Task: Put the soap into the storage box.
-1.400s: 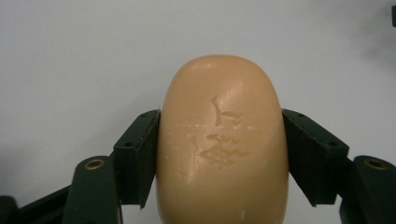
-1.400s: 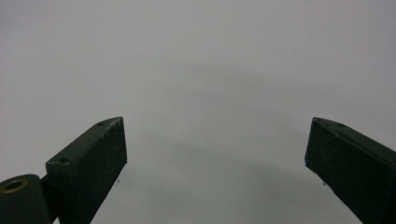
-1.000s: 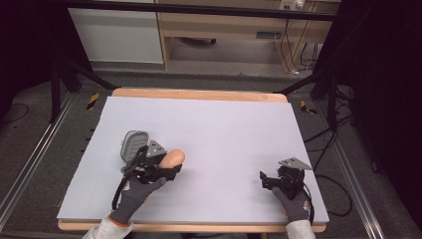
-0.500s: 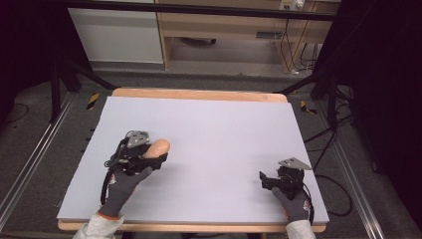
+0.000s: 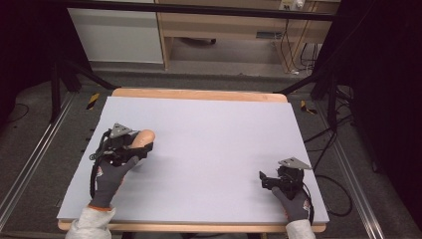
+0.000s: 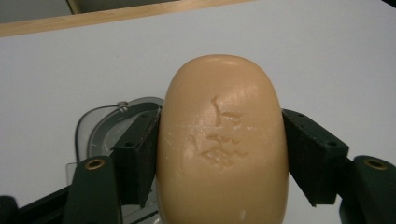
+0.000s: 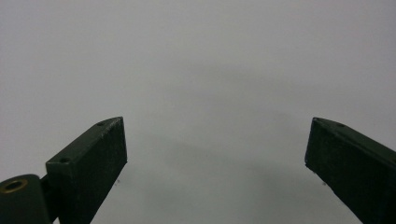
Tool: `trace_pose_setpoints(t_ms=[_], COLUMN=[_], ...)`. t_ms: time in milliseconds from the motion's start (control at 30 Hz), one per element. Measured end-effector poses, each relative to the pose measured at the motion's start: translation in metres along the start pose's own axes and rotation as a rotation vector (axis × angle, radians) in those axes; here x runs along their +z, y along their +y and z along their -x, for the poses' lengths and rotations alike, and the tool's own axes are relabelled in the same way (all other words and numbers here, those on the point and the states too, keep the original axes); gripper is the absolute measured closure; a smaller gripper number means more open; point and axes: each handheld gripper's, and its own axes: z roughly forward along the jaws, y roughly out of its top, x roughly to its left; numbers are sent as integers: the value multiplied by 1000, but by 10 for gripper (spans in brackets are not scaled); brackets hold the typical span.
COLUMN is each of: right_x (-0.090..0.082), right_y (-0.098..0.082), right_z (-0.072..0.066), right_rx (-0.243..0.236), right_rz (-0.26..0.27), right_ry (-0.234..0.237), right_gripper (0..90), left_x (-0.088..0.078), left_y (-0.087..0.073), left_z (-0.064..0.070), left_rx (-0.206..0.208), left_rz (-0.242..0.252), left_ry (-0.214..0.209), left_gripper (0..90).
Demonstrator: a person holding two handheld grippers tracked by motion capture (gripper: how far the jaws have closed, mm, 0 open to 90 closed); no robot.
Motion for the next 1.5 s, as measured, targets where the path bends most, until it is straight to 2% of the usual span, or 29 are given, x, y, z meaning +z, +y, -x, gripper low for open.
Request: trace_pose_setpoints(t_ms=[200, 433, 700, 1233, 1500], right_x=[1, 2, 2, 2, 1], right_y=[0, 0, 0, 0, 0], right_z=[0, -1, -1, -1, -1], right_rx=[0, -4, -5, -9, -10], right_rz=[1, -3, -3, -6, -6], right_ry=[-2, -3, -2, -1, -2], right_gripper=[59, 59, 59, 58, 57], left_x=[3, 16, 23, 32, 33], left_y=[2, -4, -10, -18, -19], left_z=[-11, -22, -29, -34, -31], left_rx=[-21, -46, -52, -51, -47], left_rz=[1, -32, -64, -105, -101], left_ry=[17, 47, 68, 96, 104], left_gripper=[317, 317, 317, 317, 315])
